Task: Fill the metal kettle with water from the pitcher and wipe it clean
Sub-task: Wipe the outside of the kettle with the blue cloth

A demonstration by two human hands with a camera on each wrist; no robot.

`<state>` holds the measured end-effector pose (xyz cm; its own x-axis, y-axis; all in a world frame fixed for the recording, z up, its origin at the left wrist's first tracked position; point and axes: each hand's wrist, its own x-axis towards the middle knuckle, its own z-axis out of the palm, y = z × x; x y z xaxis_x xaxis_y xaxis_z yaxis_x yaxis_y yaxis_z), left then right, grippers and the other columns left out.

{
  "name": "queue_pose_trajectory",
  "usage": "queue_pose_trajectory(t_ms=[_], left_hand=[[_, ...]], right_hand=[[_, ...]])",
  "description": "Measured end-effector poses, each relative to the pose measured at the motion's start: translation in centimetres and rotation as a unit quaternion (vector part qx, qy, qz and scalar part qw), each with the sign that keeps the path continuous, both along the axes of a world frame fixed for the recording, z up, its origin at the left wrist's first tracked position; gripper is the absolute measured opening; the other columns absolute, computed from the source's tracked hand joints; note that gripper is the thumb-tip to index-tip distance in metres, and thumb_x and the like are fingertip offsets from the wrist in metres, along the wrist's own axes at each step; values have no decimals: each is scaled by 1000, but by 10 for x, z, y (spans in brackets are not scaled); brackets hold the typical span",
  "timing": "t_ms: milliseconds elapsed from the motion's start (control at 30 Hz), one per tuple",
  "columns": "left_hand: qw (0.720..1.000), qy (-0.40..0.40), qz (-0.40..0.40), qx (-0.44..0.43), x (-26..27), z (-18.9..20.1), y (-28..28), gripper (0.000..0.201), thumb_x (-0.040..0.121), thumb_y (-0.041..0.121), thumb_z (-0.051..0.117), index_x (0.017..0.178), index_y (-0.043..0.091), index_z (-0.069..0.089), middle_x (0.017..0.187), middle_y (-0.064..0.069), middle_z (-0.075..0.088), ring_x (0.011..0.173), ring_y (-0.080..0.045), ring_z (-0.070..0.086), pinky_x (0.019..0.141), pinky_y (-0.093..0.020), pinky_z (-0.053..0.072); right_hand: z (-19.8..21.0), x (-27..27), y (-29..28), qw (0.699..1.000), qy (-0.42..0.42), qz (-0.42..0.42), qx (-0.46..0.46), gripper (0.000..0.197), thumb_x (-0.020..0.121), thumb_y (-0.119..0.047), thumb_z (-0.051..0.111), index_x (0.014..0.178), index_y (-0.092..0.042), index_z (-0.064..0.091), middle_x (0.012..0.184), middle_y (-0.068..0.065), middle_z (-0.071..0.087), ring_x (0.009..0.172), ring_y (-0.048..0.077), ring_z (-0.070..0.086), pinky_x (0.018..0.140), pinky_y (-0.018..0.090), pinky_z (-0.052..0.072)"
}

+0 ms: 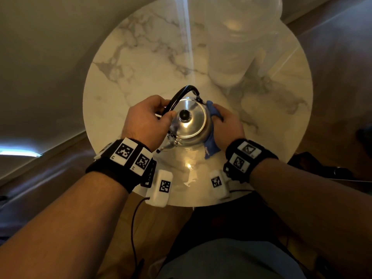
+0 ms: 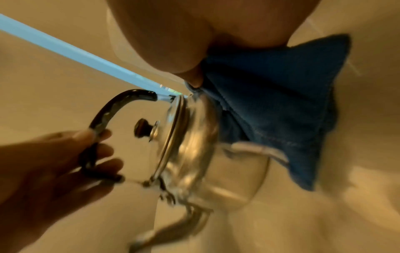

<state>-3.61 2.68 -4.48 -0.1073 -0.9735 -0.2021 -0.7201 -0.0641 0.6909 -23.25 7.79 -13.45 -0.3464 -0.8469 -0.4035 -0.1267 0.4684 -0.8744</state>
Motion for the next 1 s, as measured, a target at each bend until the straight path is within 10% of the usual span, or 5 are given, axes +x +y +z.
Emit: queue_pose_trajectory(t_ms=[100, 500, 733, 1000], left_hand=[[1000, 1, 9, -1, -1, 0, 1, 16, 92, 27, 73, 108, 31, 74, 96, 11, 76, 84, -14, 75, 86, -46, 64], [995, -92, 17, 31, -23, 22, -2, 14, 87, 28, 73, 101, 26, 72, 89, 7, 74, 84, -17, 72, 80, -38, 60], [970, -221, -75, 64, -63, 44, -31, 31, 94, 27, 69, 125, 25, 72, 116, -2, 74, 104, -23, 68, 89, -41, 59], [935, -306, -161, 77, -65, 61, -26, 28, 90, 21, 73, 118, 28, 74, 111, -2, 75, 104, -25, 69, 89, -40, 58]], right_hand=[[1, 4, 39, 998, 43, 42, 8, 45, 105, -23, 50, 145, -45, 53, 114, -14, 65, 89, -7, 58, 73, -6, 35], [-12, -30, -7, 986, 77, 150, -14, 40, 103, -24, 46, 139, -34, 61, 128, -3, 72, 115, 15, 64, 106, 32, 47], [-3, -56, -8, 962, 104, 253, 21, 41, 103, -20, 46, 141, -26, 60, 122, -4, 71, 112, 17, 65, 106, 37, 48], [17, -89, 10, 954, 24, 294, 53, 32, 101, -28, 45, 90, -53, 61, 77, -5, 64, 71, 21, 61, 92, 55, 58]])
